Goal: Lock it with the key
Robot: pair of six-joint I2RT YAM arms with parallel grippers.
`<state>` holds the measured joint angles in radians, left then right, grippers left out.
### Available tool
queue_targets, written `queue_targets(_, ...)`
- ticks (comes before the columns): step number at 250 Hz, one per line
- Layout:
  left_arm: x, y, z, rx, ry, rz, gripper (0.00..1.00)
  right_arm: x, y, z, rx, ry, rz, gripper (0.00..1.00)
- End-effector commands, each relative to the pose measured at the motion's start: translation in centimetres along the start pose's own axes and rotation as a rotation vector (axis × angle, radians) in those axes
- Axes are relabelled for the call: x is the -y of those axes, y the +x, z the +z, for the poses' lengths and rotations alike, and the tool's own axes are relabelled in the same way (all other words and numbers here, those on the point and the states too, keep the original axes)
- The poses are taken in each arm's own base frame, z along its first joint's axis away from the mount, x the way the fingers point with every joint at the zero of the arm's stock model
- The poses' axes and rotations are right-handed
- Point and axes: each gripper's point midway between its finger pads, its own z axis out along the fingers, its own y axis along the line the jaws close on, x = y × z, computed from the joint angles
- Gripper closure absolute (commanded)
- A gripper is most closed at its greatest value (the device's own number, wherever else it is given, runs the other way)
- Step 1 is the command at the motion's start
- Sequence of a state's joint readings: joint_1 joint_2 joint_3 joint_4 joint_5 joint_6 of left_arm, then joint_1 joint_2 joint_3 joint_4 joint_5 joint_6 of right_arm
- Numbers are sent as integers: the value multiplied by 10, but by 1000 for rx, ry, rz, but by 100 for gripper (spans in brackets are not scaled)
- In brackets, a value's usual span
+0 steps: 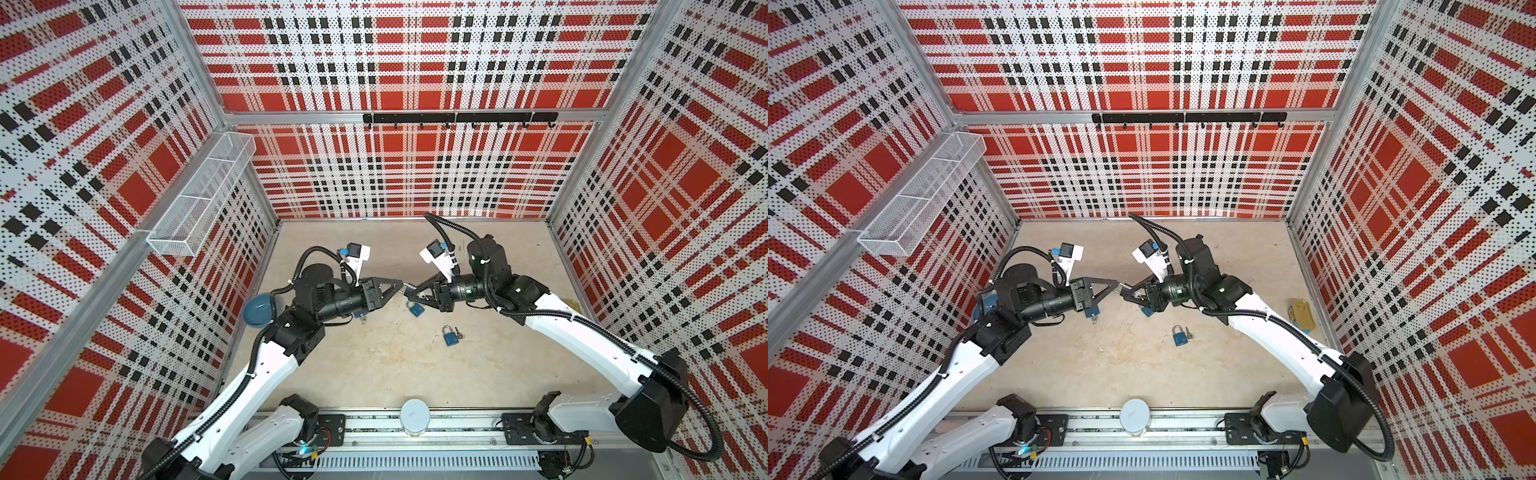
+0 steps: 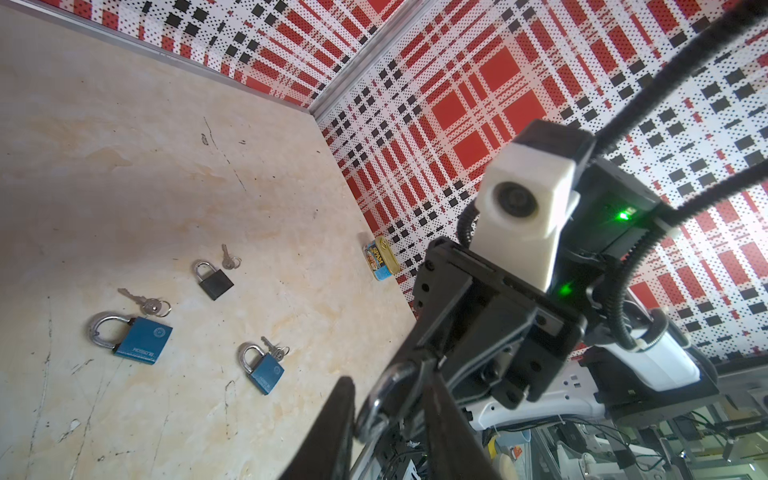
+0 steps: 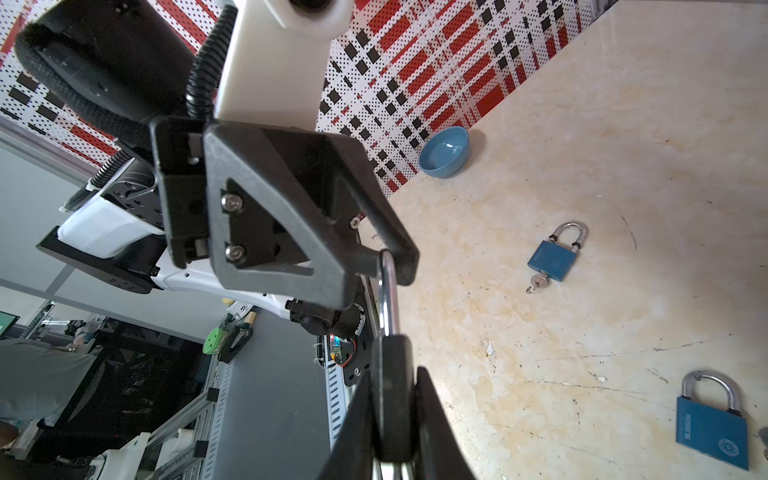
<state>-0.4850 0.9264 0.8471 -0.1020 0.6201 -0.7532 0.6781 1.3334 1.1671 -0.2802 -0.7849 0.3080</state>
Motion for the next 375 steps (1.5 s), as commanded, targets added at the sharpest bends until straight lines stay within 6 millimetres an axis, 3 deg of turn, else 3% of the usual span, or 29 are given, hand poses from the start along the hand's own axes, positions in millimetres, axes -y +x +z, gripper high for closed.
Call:
queue_targets(1, 9, -1, -4, 2, 26, 26, 70, -15, -21, -6, 62, -44, -63, 100)
queue_targets(116, 0, -1, 2, -13, 7, 26, 84, -24, -20, -6, 54, -108, -57, 100)
queue_targets(161, -3, -6, -1, 6, -1, 30, 77, -28, -17, -6, 45, -131, -51, 100)
queue_targets(198, 9, -13, -8, 32, 38, 43, 70, -25, -13, -5, 32, -124, -40, 100)
queue_targets(250, 23, -20, -16, 49, 85, 63, 68, -23, -12, -4, 24, -124, -38, 100)
queue_targets(301, 21, -22, -16, 54, 85, 58, 65, -25, -10, -2, 17, -140, -31, 100)
queue_targets(375, 20, -19, -8, 26, 103, 49, 68, -26, -11, -2, 18, -153, -23, 100)
